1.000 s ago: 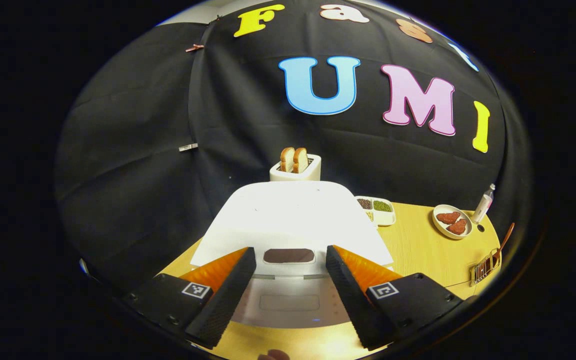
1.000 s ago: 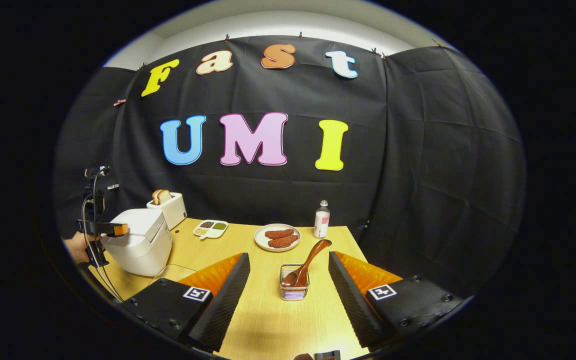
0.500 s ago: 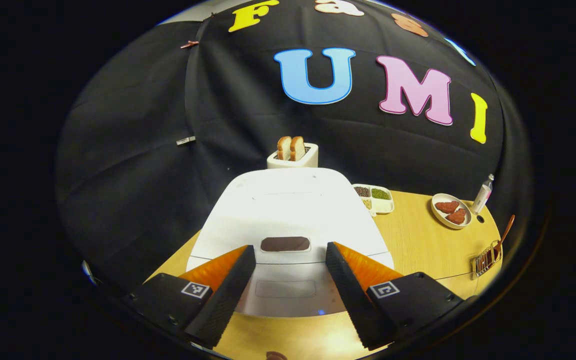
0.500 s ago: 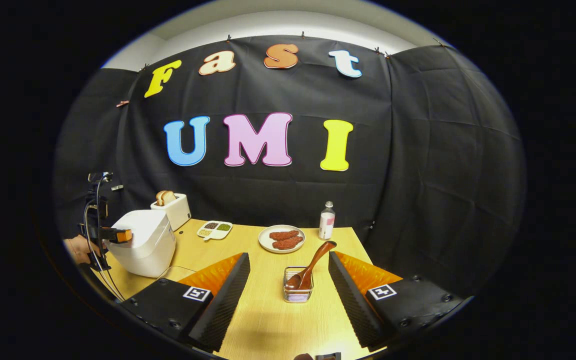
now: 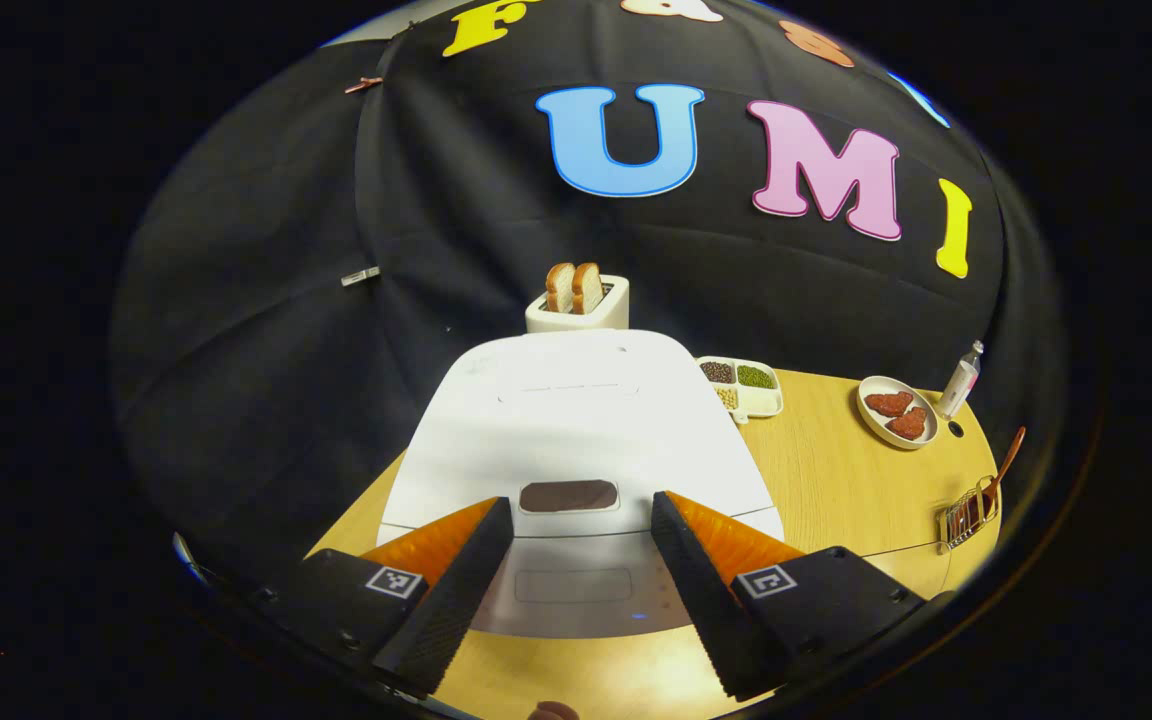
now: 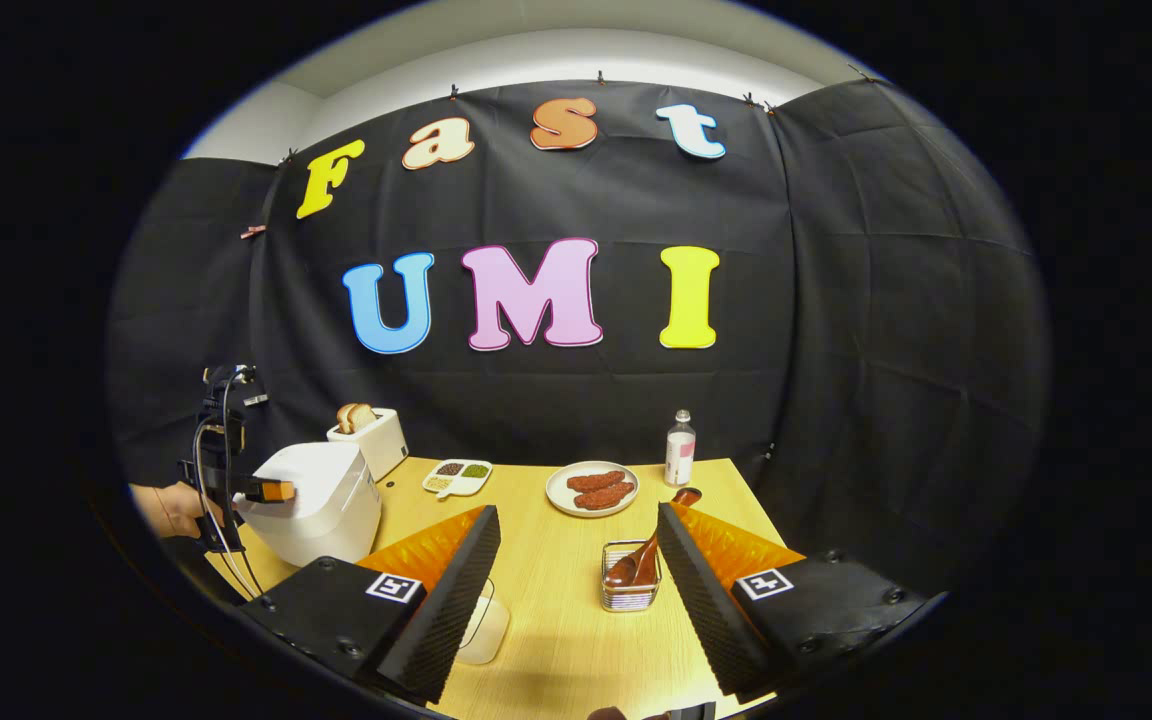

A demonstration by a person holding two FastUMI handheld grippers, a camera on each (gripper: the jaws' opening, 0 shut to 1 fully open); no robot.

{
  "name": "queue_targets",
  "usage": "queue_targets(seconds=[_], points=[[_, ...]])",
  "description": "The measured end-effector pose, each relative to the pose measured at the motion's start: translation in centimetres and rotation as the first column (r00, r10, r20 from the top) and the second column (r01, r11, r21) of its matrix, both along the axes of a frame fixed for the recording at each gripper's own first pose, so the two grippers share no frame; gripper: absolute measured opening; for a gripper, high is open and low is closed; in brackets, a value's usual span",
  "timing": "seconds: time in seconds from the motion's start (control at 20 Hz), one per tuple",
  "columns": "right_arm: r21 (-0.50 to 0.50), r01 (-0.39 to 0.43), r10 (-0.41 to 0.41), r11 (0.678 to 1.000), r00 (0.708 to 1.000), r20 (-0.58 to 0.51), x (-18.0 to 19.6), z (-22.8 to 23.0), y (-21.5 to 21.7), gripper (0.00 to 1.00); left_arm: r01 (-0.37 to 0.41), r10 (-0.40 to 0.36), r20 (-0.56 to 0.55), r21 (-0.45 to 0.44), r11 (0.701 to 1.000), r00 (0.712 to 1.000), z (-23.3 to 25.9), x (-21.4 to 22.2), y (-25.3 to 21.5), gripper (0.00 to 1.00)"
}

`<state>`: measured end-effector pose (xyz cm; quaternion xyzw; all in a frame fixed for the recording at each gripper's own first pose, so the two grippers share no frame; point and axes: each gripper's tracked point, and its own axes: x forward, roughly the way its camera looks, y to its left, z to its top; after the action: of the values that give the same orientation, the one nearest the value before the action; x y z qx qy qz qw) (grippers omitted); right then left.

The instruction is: Close the left gripper, press the button to open the rice cooker; take a wooden spoon from the chopstick holder with the right hand, scoop a spoonful of rice and pour it into the rice cooker, then put the wooden spoon back into the chopstick holder.

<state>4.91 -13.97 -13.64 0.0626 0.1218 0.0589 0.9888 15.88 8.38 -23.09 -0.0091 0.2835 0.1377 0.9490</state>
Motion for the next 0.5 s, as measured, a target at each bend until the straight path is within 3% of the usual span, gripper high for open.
queue_targets(seconds=[0.15,0.5], points=[[-0.007,-0.003,0.003,1.000,1.000,0.013,0.2,0.6,0.5,0.98,0.013,-0.017,0.123,0.035,0.999,0.992,3.4,0.1,0.0,0.96],[-0.036,-0.032,0.034,0.999,0.998,0.052,1.0,3.0,2.1,0.98,0.111,-0.112,0.347,0.024,0.994,0.931,11.2,-3.1,-4.0,0.96]])
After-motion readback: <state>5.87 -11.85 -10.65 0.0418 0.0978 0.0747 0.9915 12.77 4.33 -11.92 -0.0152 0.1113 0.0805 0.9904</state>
